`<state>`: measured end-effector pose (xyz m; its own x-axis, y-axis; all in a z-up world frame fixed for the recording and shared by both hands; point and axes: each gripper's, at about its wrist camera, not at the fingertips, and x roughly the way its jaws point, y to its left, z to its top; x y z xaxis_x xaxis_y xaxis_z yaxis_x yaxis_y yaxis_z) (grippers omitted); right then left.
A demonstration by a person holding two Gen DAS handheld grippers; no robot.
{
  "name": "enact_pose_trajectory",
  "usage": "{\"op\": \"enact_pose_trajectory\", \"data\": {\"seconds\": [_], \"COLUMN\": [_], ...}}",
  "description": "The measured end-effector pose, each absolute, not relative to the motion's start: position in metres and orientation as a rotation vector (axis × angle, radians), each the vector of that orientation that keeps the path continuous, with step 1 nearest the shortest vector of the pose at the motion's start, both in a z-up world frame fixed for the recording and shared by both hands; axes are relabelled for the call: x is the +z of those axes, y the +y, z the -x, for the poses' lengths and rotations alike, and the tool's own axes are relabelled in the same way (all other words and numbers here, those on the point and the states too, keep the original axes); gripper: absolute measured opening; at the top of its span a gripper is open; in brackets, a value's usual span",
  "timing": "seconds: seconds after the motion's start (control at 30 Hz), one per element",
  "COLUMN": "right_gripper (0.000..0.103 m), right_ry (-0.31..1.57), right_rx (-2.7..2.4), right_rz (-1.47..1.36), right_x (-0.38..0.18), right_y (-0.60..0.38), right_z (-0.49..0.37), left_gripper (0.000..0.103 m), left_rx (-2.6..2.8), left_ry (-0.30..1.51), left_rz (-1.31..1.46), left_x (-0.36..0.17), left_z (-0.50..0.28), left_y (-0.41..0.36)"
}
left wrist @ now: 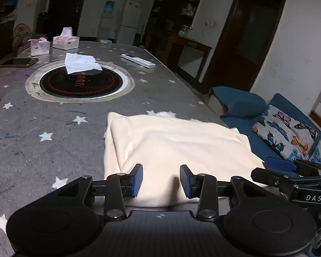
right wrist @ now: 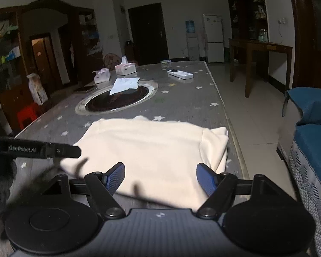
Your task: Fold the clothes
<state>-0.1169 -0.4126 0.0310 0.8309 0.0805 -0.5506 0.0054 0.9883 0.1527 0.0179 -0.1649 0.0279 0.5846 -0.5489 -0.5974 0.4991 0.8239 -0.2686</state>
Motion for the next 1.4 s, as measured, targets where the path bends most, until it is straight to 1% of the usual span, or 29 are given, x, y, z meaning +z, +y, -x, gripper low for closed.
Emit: {"op": "enact_pose_trajectory", "data": {"seconds": [0.13, 0.37, 0.53, 0.6, 0.7, 0.77, 0.83, 1.0, 1.23, 1.3, 1.4], "right_gripper": [0.078, 0.081, 0.084, 0.084, 0.088, 0.093, 0.097, 0.103, 0.103, 0.103, 0.103], "right_ry": [0.631, 0.614, 0.629, 0.627, 0.620, 0.619, 0.620, 0.622, 0.630, 0.636, 0.643], "right_rx": [0.033, 0.048, 0.044, 0.046, 0.049, 0.045, 0.041, 0.026, 0.002, 0.002, -0.003], "right_rz": [-0.165, -0.154, -0.132, -0.133, -0.134, -0.130, -0.132, -0.122, -0.105, -0.104, -0.101], "right_x": [0.017, 0.018, 0.012, 0.014, 0.018, 0.019, 0.019, 0.019, 0.020, 0.020, 0.019], "right_y": [-0.417, -0.413, -0.408, -0.408, -0.407, -0.406, -0.404, -0.398, -0.391, -0.389, -0.385], "right_z": [0.105, 0.107, 0.105, 0.107, 0.109, 0.112, 0.113, 0.118, 0.123, 0.125, 0.128], "left_gripper": [0.041, 0.042, 0.043, 0.047, 0.051, 0.056, 0.059, 0.073, 0.085, 0.090, 0.094], "left_rx": [-0.597, -0.599, -0.575, -0.580, -0.581, -0.580, -0.579, -0.577, -0.563, -0.559, -0.559], "left_ry": [0.737, 0.742, 0.753, 0.752, 0.749, 0.748, 0.746, 0.737, 0.730, 0.732, 0.735], "left_rz": [0.073, 0.113, 0.087, 0.096, 0.100, 0.101, 0.102, 0.098, 0.084, 0.085, 0.088], "left_x": [0.022, 0.027, 0.021, 0.024, 0.027, 0.028, 0.030, 0.034, 0.033, 0.032, 0.030], "left_z": [-0.024, -0.026, -0.027, -0.025, -0.022, -0.019, -0.017, -0.008, 0.004, 0.007, 0.012], "left_y": [-0.165, -0.161, -0.164, -0.164, -0.163, -0.163, -0.162, -0.158, -0.151, -0.148, -0.144]}}
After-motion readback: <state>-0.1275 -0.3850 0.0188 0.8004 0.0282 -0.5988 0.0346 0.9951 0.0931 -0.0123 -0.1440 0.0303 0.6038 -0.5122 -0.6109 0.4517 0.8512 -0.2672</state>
